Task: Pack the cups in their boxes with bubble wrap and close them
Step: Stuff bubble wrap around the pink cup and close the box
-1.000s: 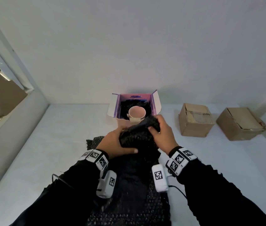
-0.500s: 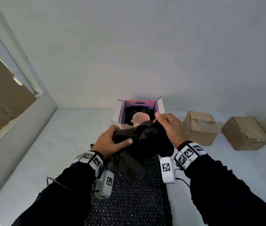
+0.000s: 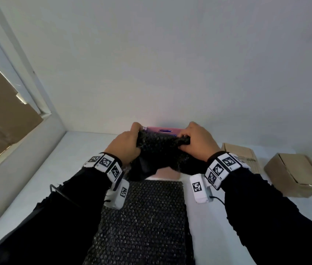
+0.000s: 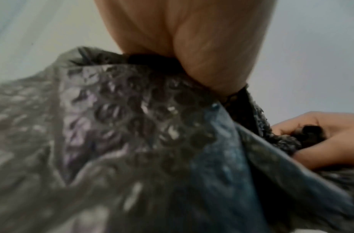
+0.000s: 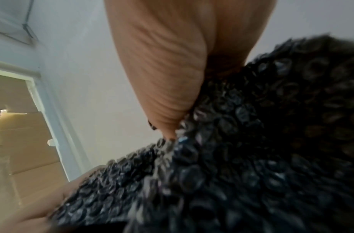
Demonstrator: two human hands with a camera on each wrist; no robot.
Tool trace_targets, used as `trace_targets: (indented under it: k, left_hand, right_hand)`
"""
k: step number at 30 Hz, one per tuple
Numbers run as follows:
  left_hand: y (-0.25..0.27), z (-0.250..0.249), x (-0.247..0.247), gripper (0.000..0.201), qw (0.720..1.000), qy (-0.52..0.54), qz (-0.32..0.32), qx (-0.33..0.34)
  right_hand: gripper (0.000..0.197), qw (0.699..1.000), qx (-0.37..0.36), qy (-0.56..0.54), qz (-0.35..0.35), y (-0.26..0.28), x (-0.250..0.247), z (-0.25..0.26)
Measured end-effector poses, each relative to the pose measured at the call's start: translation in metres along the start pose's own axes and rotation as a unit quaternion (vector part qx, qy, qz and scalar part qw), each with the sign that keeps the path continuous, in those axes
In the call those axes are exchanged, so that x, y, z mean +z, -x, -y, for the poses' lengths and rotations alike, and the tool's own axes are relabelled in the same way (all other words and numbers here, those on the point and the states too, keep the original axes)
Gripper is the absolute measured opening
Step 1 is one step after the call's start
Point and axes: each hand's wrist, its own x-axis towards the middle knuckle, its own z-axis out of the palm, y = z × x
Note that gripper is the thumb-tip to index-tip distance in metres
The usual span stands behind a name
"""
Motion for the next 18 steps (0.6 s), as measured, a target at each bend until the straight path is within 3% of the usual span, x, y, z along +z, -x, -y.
trace_targets:
  k: [4,8,10,12,15,18]
  left_hand:
    - [-0.022,-0.011,0.005,0.064,0.993,0.121,0.01,0.009]
    - [-0.046,-0.017,0.016,0.056,0.985,0.162,-0.05,-0.022]
    - [-0.058,-0.012,0.023,0.069,0.99,0.128,-0.054,-0.033]
    - [-0.066,-0.007,0.034,0.071,0.994,0.101,-0.007,-0.04]
    - [-0.071,0.001,0.057,0.065,0.992,0.06,0.107,-0.038]
    - [-0.074,0.01,0.078,0.058,0.987,-0.008,0.158,-0.025]
  right_hand:
    - [0.024,0.993,0.01,-0.005,-0.121,-0.025,-0.012,-0.006]
    - [0.032,0.984,-0.041,0.051,-0.164,-0.046,-0.014,-0.009]
    - [0.045,0.982,-0.073,0.1,-0.14,-0.059,-0.01,-0.01]
    - [0.056,0.98,-0.099,0.143,-0.094,-0.068,-0.004,-0.01]
    - [0.055,0.967,-0.118,0.223,0.031,-0.076,0.008,-0.012]
    - [0.048,0.946,-0.12,0.269,0.136,-0.078,0.023,-0.017]
